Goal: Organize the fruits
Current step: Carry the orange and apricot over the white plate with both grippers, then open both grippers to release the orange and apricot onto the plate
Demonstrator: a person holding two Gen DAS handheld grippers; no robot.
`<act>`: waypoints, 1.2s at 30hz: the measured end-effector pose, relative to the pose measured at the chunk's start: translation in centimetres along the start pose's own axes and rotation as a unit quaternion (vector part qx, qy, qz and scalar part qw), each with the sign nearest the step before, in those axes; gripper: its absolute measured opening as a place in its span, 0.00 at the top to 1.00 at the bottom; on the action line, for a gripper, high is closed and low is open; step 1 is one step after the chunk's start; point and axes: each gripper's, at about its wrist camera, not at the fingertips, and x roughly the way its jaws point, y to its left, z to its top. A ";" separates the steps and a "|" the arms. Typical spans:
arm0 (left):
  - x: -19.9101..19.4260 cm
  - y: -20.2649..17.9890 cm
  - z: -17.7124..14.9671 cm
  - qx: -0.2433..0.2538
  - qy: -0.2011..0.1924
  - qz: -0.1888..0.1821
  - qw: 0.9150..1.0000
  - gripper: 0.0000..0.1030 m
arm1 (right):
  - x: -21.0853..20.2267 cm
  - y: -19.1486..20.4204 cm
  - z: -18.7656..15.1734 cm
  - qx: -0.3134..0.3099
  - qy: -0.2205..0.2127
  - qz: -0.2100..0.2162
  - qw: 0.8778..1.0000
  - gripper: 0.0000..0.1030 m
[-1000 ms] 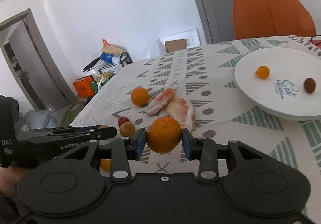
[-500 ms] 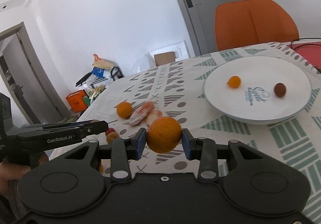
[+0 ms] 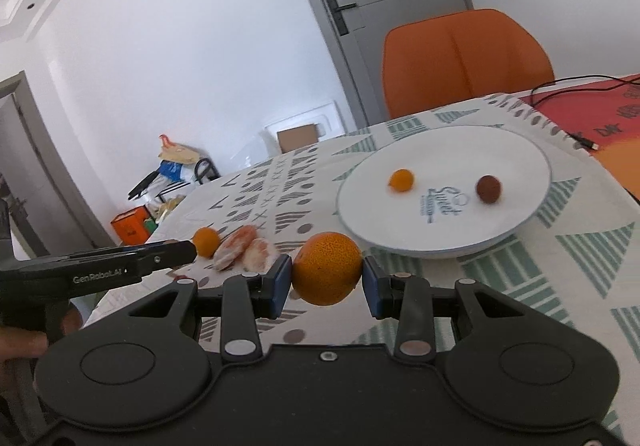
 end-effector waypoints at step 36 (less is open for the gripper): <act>9.6 -7.5 3.4 0.045 0.034 -0.065 0.996 0.75 | 1.8 -7.6 2.4 0.036 -0.022 -0.045 0.998 0.61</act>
